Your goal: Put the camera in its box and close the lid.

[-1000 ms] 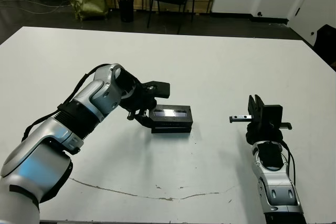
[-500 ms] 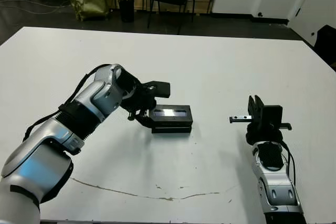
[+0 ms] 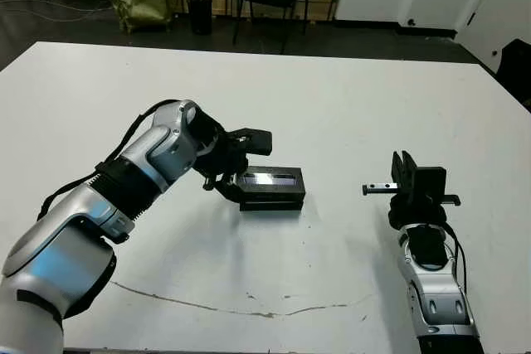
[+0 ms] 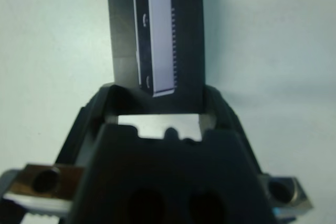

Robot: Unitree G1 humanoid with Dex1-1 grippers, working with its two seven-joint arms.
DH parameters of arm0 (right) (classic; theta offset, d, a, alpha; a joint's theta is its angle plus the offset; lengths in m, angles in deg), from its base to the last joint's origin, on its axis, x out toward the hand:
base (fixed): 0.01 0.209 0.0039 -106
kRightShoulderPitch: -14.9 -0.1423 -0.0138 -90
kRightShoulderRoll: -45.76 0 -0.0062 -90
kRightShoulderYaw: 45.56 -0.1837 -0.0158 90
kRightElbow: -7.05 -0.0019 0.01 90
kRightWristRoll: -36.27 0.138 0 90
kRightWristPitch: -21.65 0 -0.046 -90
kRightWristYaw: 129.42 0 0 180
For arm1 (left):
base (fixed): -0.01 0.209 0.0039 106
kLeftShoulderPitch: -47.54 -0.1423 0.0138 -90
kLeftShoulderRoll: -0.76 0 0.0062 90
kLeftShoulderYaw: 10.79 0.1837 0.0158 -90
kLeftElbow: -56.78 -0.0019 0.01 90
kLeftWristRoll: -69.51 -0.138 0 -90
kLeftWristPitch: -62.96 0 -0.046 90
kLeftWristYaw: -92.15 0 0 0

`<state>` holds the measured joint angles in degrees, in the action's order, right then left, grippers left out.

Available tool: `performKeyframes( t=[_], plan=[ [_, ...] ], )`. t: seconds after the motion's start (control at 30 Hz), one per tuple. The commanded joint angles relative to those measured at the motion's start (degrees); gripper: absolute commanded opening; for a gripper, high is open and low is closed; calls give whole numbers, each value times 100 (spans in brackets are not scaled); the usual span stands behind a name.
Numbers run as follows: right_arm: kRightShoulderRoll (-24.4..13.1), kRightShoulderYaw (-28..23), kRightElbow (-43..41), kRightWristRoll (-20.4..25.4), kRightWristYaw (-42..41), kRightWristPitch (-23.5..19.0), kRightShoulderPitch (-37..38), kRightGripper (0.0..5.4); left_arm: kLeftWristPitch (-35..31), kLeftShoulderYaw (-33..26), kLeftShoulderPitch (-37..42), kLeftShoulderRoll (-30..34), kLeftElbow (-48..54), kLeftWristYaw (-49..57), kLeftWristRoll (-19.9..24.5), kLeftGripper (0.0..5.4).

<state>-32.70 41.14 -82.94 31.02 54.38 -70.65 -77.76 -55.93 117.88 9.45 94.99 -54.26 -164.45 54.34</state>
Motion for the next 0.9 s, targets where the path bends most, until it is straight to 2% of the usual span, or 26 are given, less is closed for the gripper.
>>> performKeyframes(
  t=[0.03, 0.1, 0.13, 0.27, 0.47, 0.6, 0.77, 0.83, 0.9],
  plan=[
    [-34, -12, 3, -33, 13, -103, 55, 0, -372, 195, -126, -187, 51, -402, 192, 253],
    [-16, -4, -63, -39, 19, -160, 70, 0, -352, 158, -86, -213, 36, -430, 267, 253],
    [-17, 6, -117, -53, 13, -235, 78, 0, -552, 120, -50, -257, 8, -440, 313, 253],
    [-26, 3, -44, -82, 35, -160, 70, 0, -965, 62, 92, -330, -20, -539, 465, 246],
    [-39, -2, -29, -52, -9, -114, 76, 0, -951, -40, 120, -314, 100, -507, 660, 242],
    [-19, -1, -28, -59, 19, -115, 77, 0, -1354, 26, 211, -314, 244, -429, 667, 242],
    [-29, -13, -5, -16, -20, -112, 73, 0, -923, 64, 223, -317, 204, -361, 656, 242],
    [-30, 6, -139, -46, -17, -293, 86, 0, -899, 43, 186, -323, 233, -209, 615, 242],
    [-36, 17, -160, -74, -1, -319, 91, 0, -380, 44, 82, -235, 376, 48, 497, 242]
  ],
)
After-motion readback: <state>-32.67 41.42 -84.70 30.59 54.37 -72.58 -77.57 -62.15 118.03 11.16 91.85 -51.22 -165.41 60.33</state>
